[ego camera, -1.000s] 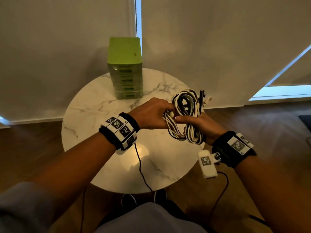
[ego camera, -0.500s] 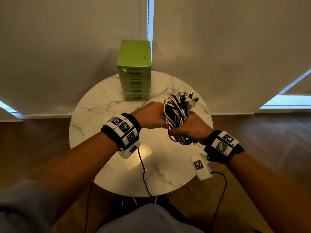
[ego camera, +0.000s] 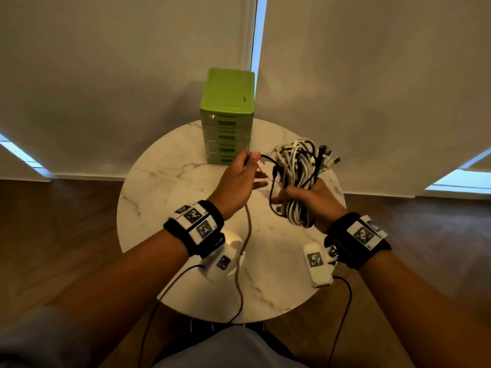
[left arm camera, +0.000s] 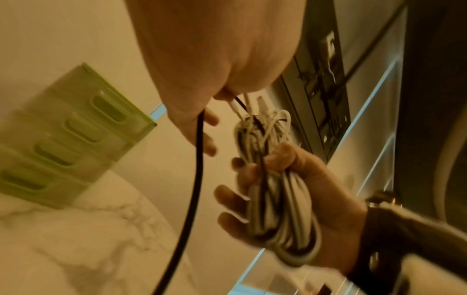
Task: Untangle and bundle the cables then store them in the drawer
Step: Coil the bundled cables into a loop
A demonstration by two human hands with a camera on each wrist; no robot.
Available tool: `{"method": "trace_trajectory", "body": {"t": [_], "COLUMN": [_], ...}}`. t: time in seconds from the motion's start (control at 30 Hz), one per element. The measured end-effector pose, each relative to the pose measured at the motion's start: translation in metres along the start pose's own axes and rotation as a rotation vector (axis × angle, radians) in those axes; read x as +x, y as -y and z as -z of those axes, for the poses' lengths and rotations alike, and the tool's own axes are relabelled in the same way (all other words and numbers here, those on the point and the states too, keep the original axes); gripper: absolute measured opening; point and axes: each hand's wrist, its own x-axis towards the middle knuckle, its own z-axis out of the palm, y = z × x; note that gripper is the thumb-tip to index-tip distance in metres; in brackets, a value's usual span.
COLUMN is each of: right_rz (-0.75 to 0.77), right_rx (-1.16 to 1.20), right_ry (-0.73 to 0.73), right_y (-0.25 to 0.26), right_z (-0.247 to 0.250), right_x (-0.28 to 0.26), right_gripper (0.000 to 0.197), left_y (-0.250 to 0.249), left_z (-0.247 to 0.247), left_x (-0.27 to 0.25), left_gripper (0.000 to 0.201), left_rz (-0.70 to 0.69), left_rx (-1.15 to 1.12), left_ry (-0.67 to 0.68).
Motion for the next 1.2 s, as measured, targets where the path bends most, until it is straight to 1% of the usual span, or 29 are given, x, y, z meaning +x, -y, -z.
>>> {"method": "trace_trajectory", "body": {"t": [0.07,0.13,0.17,0.2,0.23,0.33,0.4,0.43,0.5,0.57,0.63,0.67,0.73,0.77,0.8,0.87,0.9,0.93,0.97,1.07,1.13,1.2], "right_rz": [0.002,0.032,0.045,0.06,0.078,0.122,0.121,0.109,0.095,0.062,0.023,0.015,0.008,-0.001,-0.018,-0.077,-0.101,-0.124,-0.142,-0.177,-0.165,-0.135], "right_rx": [0.028,0.013,0.014,0.027,0.038,0.045,0.042,0.041,0.011,-0.025,0.041,0.104,0.244,0.308,0.379,0.542,0.609,0.653,0.675,0.656,0.541,0.361], "right_ry": [0.046,0.048,0.041,0.043,0.059,0.159,0.186,0.189,0.172,0.11,0.036,0.012,-0.025,-0.042,-0.05,-0.008,0.048,0.109,0.159,0.241,0.222,0.173], "right_y": [-0.003,-0.004,-0.003,-0.003,-0.001,0.004,0.008,0.009,0.013,0.014,0.016,0.018,0.025,0.029,0.032,0.039,0.043,0.046,0.049,0.053,0.054,0.053], "right_z": [-0.019,-0.031,-0.035,-0.037,-0.039,-0.043,-0.047,-0.048,-0.049,-0.047,-0.044,-0.042,-0.037,-0.035,-0.034,-0.031,-0.031,-0.031,-0.032,-0.036,-0.033,-0.025], "right_x": [-0.002,0.0,0.002,0.004,0.006,0.009,0.01,0.011,0.012,0.017,0.024,0.027,0.035,0.039,0.042,0.046,0.047,0.046,0.044,0.038,0.037,0.039], "right_gripper": [0.017,0.012,0.011,0.012,0.016,0.036,0.038,0.034,0.021,0.009,0.005,0.006,0.006,0.006,0.007,0.009,0.009,0.01,0.011,0.014,0.014,0.015], "left_y": [-0.008,-0.015,-0.019,-0.021,-0.021,-0.023,-0.021,-0.021,-0.02,-0.022,-0.022,-0.021,-0.009,-0.002,0.006,0.022,0.029,0.034,0.038,0.035,0.028,0.02], "left_z": [-0.013,-0.019,-0.019,-0.019,-0.019,-0.017,-0.015,-0.014,-0.011,-0.006,0.002,0.006,0.014,0.018,0.022,0.03,0.032,0.034,0.036,0.048,0.063,0.086], "left_x": [0.011,0.022,0.025,0.027,0.031,0.035,0.036,0.036,0.035,0.036,0.037,0.037,0.029,0.021,0.011,-0.01,-0.018,-0.024,-0.026,-0.02,-0.016,-0.013], "left_gripper": [0.028,0.032,0.036,0.037,0.035,0.02,0.019,0.021,0.031,0.034,0.037,0.044,0.064,0.071,0.071,0.061,0.06,0.06,0.059,0.051,0.049,0.048], "left_rz": [0.045,0.076,0.079,0.079,0.078,0.072,0.027,-0.001,-0.04,-0.058,-0.062,-0.039,0.056,0.118,0.179,0.28,0.31,0.32,0.325,0.318,0.258,0.178], "left_rx": [-0.209,-0.407,-0.461,-0.471,-0.458,-0.398,-0.345,-0.317,-0.293,-0.266,-0.222,-0.226,-0.202,-0.145,-0.045,0.142,0.173,0.174,0.161,0.17,0.314,0.496], "left_ry": [-0.089,-0.148,-0.169,-0.185,-0.199,-0.23,-0.225,-0.203,-0.122,-0.038,0.026,0.047,0.084,0.143,0.239,0.447,0.511,0.542,0.536,0.423,0.355,0.328]}}
